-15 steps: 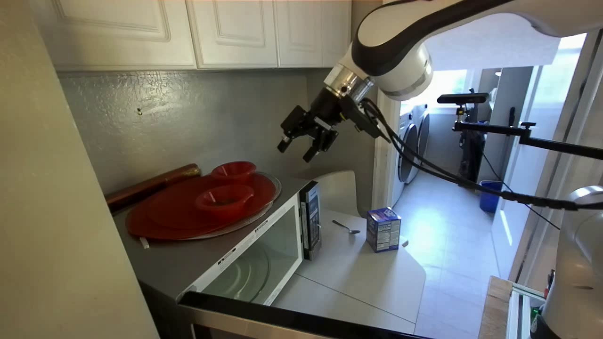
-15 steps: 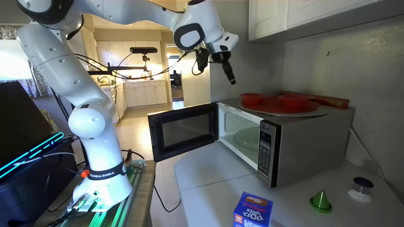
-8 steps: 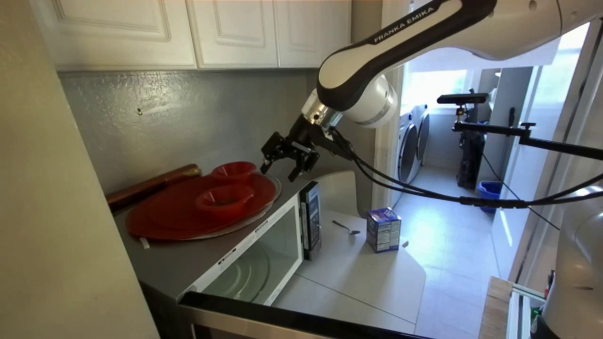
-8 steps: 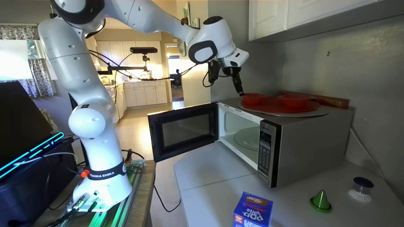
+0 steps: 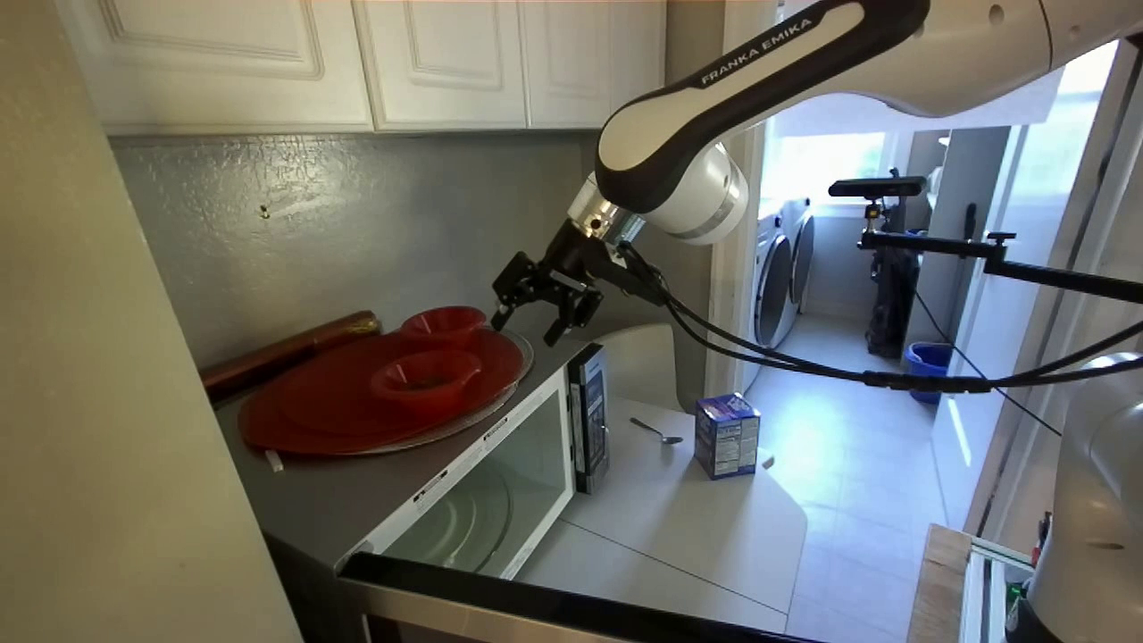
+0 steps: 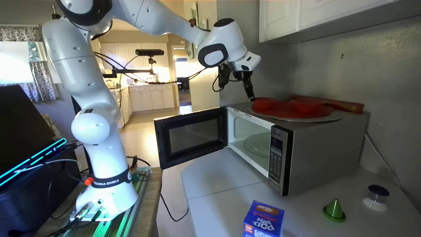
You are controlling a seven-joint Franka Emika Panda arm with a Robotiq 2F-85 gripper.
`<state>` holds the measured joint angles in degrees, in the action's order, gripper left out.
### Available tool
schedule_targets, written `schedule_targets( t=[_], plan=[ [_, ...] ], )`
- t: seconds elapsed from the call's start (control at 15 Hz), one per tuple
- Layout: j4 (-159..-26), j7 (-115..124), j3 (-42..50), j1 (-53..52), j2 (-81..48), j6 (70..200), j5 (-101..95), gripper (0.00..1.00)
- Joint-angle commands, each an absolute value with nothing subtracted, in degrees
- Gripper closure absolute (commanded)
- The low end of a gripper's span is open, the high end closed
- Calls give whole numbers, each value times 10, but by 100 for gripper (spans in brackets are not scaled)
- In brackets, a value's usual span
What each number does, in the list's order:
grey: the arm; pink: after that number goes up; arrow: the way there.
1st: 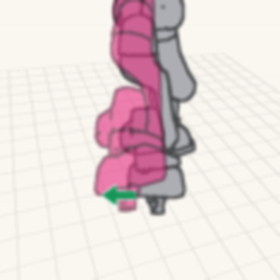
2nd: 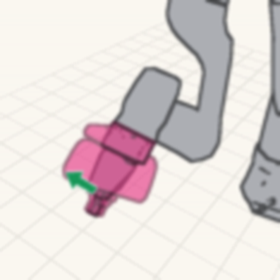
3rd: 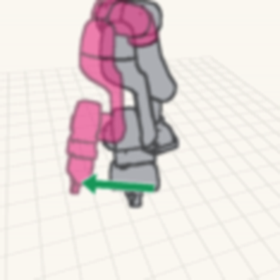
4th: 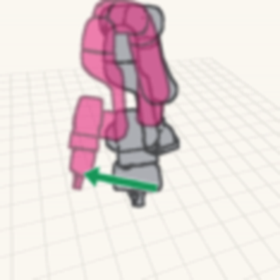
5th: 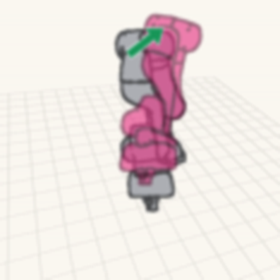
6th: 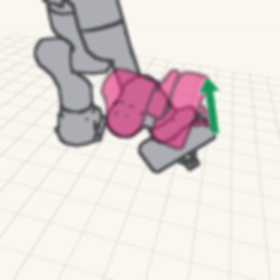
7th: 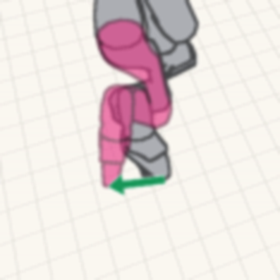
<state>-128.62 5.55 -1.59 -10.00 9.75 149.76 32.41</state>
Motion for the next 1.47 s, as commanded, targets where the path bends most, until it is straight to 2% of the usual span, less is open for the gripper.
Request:
schedule_targets(
  t=[0.0, 0.6, 1.27, 1.4],
  plan=[
    [-1265, 28, -14, -101, 72, 1483, 384, 0],
    [-1213, -55, -20, -83, 10, 1464, 535, 0],
    [-1154, -61, -30, -58, -53, 1433, 601, 0],
    [-1146, -63, -32, -55, -58, 1426, 616, 21]
  ],
)
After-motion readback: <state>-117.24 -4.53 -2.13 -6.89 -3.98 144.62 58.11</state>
